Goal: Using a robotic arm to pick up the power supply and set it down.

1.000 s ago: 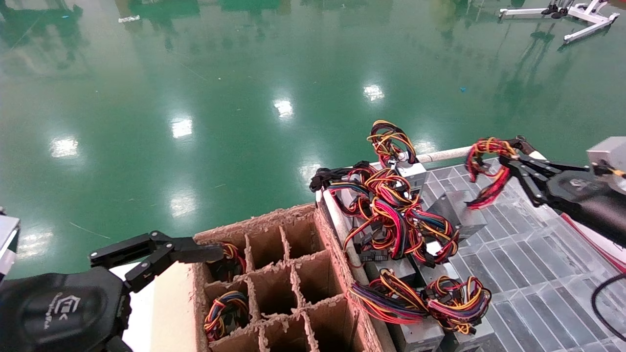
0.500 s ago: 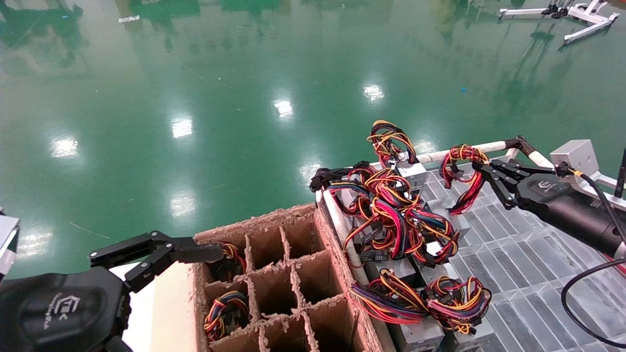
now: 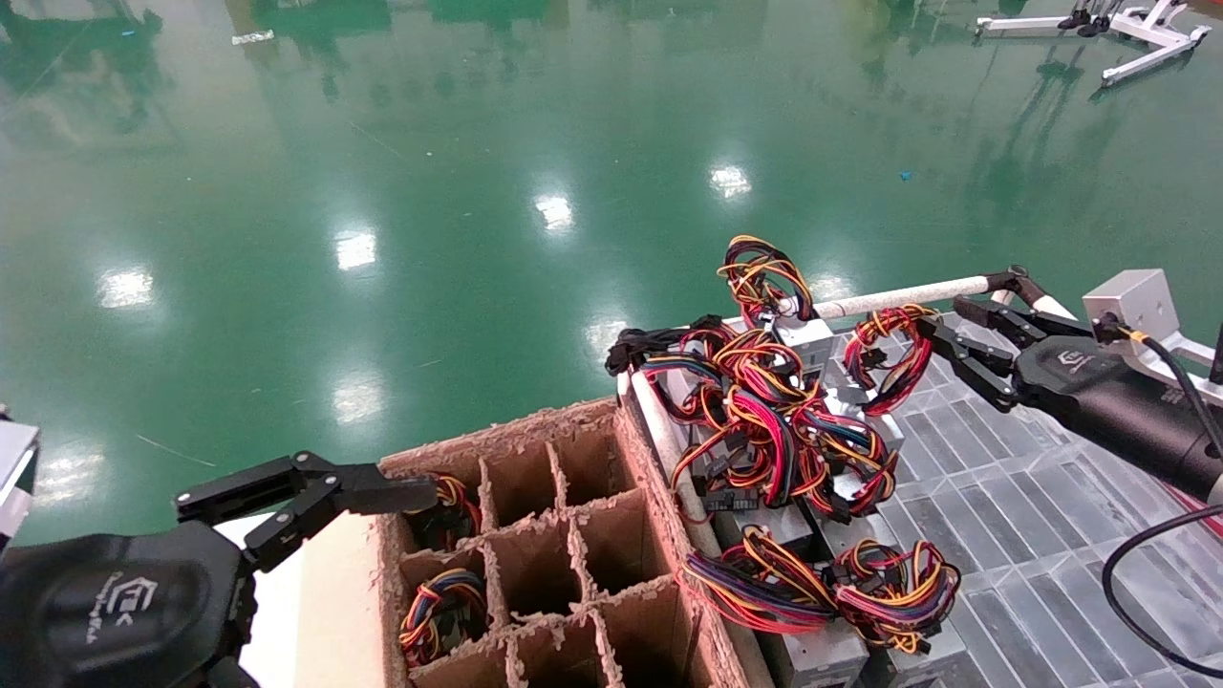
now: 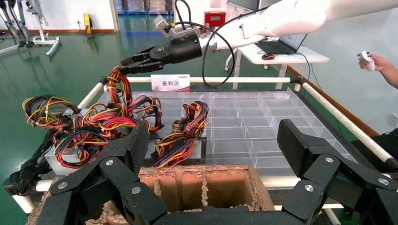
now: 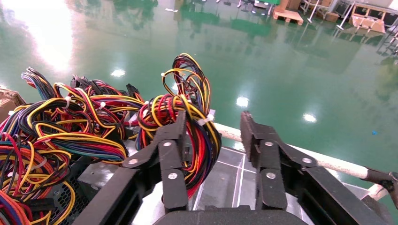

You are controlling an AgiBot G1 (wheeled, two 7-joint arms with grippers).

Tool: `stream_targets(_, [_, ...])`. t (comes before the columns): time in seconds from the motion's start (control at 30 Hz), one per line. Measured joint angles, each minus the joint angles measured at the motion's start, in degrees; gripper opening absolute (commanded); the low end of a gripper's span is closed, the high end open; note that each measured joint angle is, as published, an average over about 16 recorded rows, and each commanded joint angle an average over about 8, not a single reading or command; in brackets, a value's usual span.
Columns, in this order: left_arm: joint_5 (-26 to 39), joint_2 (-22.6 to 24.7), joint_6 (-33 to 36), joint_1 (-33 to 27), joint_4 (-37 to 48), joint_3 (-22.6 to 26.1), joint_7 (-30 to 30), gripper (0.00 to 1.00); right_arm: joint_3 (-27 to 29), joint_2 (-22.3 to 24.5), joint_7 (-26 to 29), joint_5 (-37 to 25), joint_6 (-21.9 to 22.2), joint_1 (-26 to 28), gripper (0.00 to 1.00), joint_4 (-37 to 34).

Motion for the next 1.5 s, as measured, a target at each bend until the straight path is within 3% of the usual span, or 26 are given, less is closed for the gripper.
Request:
stream_targets(0.43, [0.0, 0.0, 0.0, 0.0, 0.0, 0.0, 0.0, 1.00, 0.1, 0.1, 0.3, 0.1, -0.2, 0.0, 1.00, 0.0])
stream_targets(0.77, [0.0, 0.0, 0.0, 0.0, 0.0, 0.0, 0.0, 1.00, 0.5, 0.5, 3.9, 0.4, -1.7, -0.9, 1.00, 2.4])
stream_targets(1.5, [0.0, 0.0, 0.0, 0.0, 0.0, 0.0, 0.0, 1.00, 3.3, 5.1, 18.0, 2.1, -7.5, -9.4, 1.00, 26.9])
